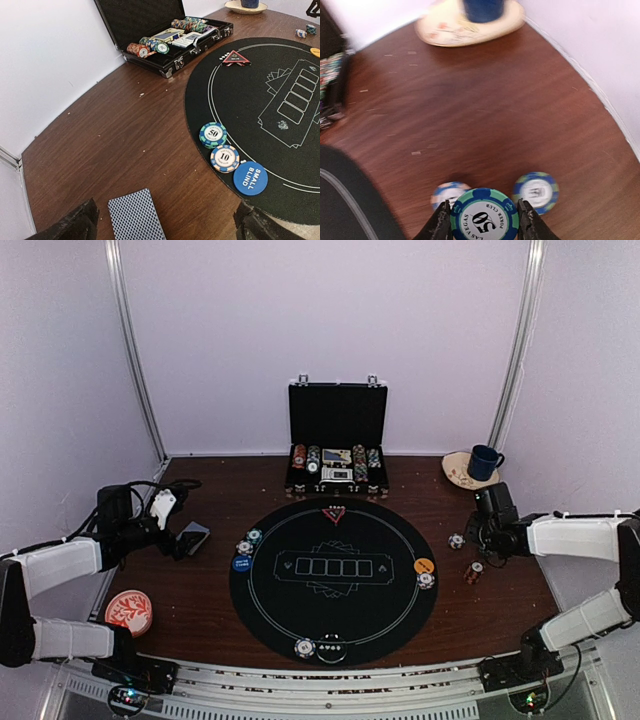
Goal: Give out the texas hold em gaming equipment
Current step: Pick up the poker chip from the pile of poker chips, then place the poker chip in the dealer area.
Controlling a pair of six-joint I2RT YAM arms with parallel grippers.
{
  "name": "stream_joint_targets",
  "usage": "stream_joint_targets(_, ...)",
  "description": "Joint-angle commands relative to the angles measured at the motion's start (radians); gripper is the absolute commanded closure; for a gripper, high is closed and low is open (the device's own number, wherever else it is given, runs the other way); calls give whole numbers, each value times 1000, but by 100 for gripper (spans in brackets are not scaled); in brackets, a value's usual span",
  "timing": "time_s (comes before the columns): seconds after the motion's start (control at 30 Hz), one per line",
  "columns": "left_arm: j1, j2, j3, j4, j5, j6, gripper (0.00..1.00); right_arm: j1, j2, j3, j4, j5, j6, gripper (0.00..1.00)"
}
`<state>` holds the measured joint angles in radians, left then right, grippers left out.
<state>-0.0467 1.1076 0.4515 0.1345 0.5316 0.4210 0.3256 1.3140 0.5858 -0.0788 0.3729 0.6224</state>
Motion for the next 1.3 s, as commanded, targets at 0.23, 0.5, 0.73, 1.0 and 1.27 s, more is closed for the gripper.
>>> stream_joint_targets(0.23,-2,11,-2,50,2,8,2,485,-1,165,32,19,-164,64)
stream_joint_targets(0.5,-2,6,-2,50,1,9,2,773,237,362,78,-111,-340,62)
stream_joint_targets(0.73,-2,0,-4,48,-2,10,2,948,490,576,36,-209,-411,61)
stream_joint_targets(1.0,-1,-4,-3,45,3,10,2,1012,598,656,32,-327,-427,60)
stream_joint_targets(1.27,-2,-4,-4,47,2,10,2,1039,649,660,29,-409,-453,60)
